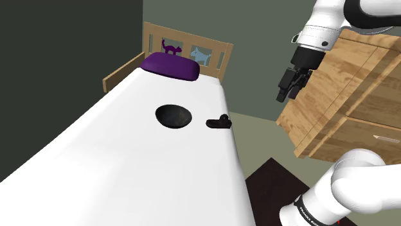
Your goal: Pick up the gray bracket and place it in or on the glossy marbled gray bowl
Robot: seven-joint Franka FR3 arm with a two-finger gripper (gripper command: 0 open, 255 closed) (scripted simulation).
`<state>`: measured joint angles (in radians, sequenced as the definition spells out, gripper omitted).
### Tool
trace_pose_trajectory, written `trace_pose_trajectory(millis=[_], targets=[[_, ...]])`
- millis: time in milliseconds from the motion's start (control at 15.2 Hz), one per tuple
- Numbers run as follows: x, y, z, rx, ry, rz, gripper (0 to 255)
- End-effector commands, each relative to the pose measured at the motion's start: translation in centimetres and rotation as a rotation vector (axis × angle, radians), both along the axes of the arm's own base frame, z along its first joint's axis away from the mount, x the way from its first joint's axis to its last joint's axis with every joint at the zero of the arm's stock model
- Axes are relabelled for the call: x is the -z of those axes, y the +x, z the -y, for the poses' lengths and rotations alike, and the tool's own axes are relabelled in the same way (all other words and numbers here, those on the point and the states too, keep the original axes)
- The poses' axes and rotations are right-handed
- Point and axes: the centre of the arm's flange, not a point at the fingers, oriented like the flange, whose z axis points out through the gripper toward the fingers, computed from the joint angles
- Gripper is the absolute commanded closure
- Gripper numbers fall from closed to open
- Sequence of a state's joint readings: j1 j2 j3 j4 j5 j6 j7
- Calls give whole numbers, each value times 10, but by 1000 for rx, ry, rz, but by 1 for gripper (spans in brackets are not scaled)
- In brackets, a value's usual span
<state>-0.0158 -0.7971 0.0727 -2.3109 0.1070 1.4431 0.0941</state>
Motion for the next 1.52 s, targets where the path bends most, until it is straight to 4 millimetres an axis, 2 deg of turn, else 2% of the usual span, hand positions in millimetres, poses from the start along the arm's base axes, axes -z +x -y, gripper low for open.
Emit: trace_pose_trajectory(millis=[0,1452], targets=[[0,0,0,0,0,0,0],[199,210,59,134,4,-45,0]])
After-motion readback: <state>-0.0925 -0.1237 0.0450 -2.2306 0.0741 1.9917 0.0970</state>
